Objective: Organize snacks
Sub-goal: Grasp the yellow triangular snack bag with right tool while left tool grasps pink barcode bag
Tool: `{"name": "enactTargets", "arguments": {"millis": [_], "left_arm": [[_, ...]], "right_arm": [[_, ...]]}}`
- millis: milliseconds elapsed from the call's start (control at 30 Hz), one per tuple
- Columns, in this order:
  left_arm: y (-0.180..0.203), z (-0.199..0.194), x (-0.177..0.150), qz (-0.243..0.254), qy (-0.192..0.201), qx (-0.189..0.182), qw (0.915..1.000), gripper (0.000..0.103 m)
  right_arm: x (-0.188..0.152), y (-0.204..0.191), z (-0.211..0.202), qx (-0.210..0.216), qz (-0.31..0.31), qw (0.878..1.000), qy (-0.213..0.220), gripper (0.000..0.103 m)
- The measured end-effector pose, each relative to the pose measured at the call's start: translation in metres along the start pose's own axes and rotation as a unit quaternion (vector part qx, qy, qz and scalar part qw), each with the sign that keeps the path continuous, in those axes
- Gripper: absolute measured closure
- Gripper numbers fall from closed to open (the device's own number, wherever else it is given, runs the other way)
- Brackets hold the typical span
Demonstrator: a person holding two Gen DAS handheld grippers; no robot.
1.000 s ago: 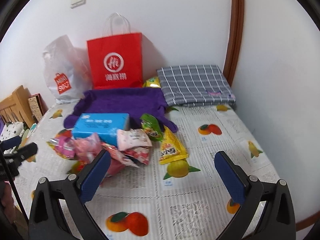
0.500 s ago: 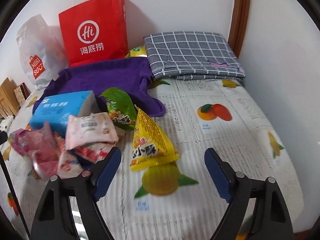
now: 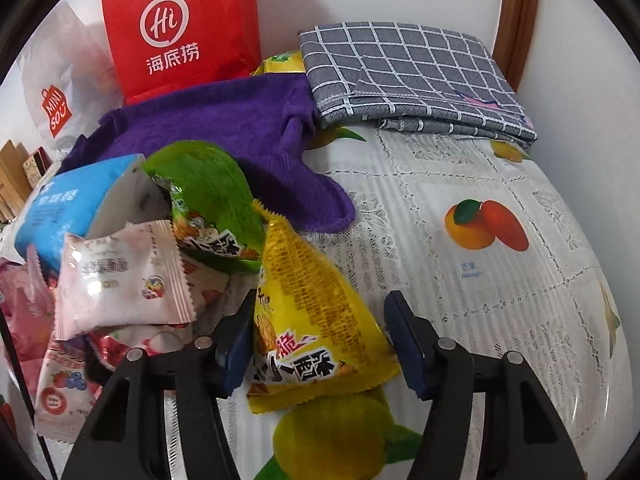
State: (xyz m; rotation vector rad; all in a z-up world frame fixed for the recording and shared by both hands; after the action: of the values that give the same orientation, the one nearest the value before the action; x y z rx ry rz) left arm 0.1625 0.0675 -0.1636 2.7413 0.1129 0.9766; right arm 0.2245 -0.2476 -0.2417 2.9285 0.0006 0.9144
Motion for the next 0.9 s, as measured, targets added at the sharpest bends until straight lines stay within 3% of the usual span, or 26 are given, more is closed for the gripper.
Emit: {"name": "enactTargets", "arguments": {"millis": [300,367,433,533,900], "left_arm": [[0.014,0.026,-0.003,0.014,-0.041,-0.018,0.9989,0.007],[0.013,0.029,-0.006,0.001,-0.046,-0.035,0.9983,0.012],[0.013,0.03,-0.008,-0.006,-0.048,-0.061,0.997,0.031],[0.013,0.026,-0.01,0.0,-0.045,-0.068,0.9967,0.042],[0.0,-0.011,-0.014,0.014,-0.033,-0.091,0.9952,0.049]], "right_arm": [[-0.005,0.003,-0.009,-0.005,-0.002,1.0,0.004,0.046],[-0.008,0.003,-0.015,-0.002,-0.005,1.0,0.006,0.046],[-0.012,0.004,-0.022,-0.002,-0.003,1.0,0.008,0.046],[-0.015,0.006,-0.035,-0.006,0.004,1.0,0.013,0.046],[-0.019,0.002,-0.088,-0.009,0.05,0.998,0.024,0.047]]}}
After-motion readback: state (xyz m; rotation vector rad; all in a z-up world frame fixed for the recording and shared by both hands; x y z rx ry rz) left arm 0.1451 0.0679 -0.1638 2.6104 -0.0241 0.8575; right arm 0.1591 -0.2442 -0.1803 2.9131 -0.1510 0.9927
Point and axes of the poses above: each gripper's, at about its wrist camera, not at the fingertips, and z roughly the way its jaws point, y to its right, x to its top, the point moved 6 cm from there along z, roughly the way its jaws point, and after that the axes turned 7 degrees about -x, right-handed, at the moved point
